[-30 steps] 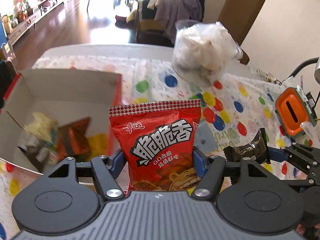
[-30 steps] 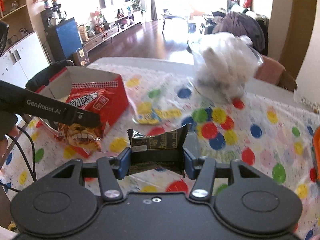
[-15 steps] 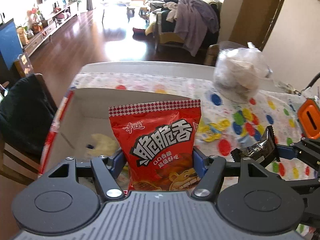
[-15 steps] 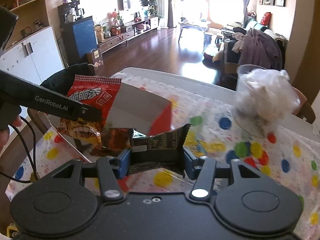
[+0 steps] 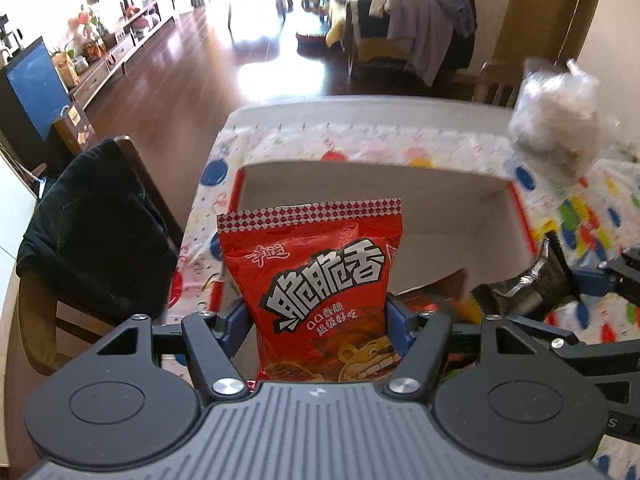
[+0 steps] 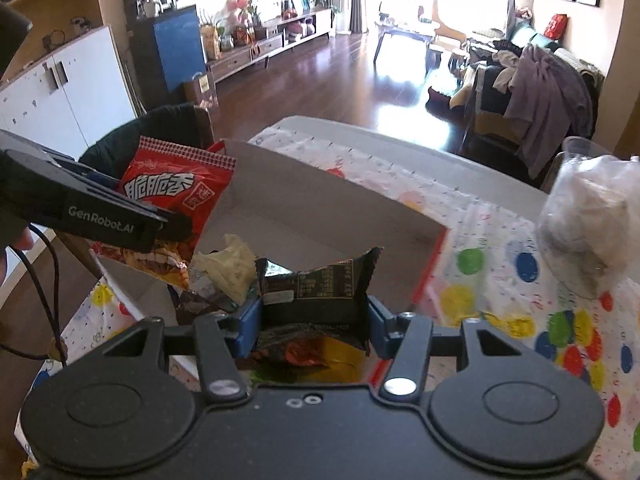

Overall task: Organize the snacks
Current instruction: 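Lift the chip bag and dark bar and carry both over the red box, then lower both snacks into the box and open both grippers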

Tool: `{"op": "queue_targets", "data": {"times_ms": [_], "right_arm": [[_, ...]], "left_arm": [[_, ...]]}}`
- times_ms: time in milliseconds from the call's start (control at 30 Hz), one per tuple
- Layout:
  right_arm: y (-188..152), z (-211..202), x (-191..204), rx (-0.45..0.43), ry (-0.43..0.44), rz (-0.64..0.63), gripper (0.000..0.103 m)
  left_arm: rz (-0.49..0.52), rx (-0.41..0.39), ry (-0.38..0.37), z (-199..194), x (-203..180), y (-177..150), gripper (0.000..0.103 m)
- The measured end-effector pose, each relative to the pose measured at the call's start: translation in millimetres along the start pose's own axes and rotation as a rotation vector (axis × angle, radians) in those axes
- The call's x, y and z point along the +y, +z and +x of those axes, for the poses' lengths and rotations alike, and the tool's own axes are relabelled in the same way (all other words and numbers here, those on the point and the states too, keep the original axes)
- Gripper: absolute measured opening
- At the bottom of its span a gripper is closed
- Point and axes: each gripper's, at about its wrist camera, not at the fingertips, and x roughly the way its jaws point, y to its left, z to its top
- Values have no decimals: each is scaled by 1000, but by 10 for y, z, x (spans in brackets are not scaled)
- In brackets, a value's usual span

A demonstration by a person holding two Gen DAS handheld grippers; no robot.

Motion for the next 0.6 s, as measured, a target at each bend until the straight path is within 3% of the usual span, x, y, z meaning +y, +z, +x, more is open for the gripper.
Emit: {"op": "queue_targets", "data": {"times_ms": [33, 200, 500, 600], "right_arm": [[17, 58, 30, 8, 3, -4, 46], [69, 316, 207, 53, 23, -39, 38], [27, 460, 253, 97, 36, -34, 45], [15, 436, 238, 97, 30, -22, 53]], "left_arm": [[3, 14, 7, 56, 30, 6, 68], [64, 51, 28, 261, 66, 1, 68], [141, 109, 7, 494, -68, -85, 68], [140, 121, 6, 534, -79, -104, 68]]}}
